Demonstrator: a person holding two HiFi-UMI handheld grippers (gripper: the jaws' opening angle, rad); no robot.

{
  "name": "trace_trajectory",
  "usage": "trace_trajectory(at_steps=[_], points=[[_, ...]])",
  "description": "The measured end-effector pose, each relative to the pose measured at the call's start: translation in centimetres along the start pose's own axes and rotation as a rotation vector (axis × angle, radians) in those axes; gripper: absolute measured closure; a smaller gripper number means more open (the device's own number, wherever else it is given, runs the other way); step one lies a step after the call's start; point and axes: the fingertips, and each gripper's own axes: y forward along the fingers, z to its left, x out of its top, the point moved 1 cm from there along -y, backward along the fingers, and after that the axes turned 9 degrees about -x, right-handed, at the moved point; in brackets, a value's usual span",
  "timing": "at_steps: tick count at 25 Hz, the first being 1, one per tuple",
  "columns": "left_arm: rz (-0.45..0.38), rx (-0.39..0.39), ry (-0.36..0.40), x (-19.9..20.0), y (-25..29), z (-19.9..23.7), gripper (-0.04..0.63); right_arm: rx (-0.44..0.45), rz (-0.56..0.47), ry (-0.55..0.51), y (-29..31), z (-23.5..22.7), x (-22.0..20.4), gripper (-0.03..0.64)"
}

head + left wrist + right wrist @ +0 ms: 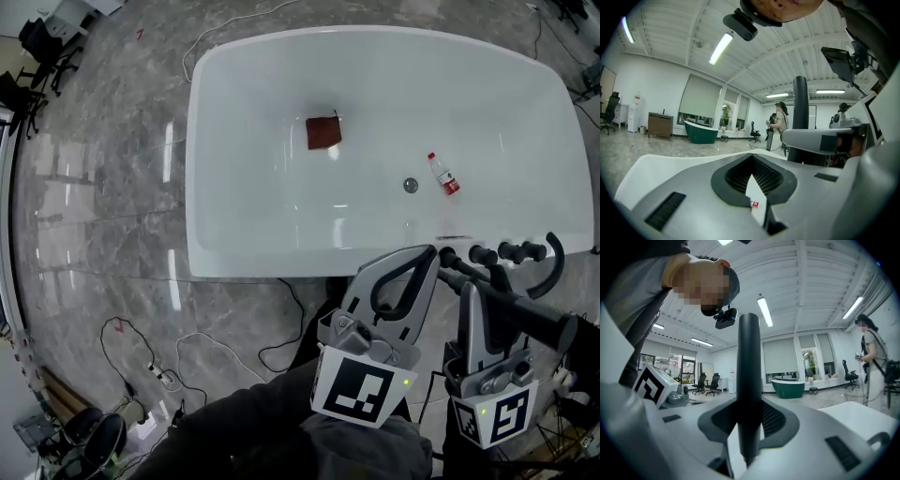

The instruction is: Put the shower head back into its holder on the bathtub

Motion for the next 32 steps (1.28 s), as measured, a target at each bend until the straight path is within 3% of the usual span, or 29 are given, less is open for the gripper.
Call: trace_trajectory(at_steps=[9,24,32], points=[[0.044,0.001,-0.052,-3.9,0.7,0.9,0.592,-0.003,0.028,-0.013,0.5,0.4,-3.7,0.491],[0.096,-0.021,-0.091,-7.2,1.4,0.6,0.592,-0.072,0.084,-0.113,0.7,0.4,-8.5,0.491],[0.125,-0.017,-0.117,-8.9,2.1,0.9,0.592,-0.079,0.115,-0.077,1.1,-0.2,-11.3,0.491]])
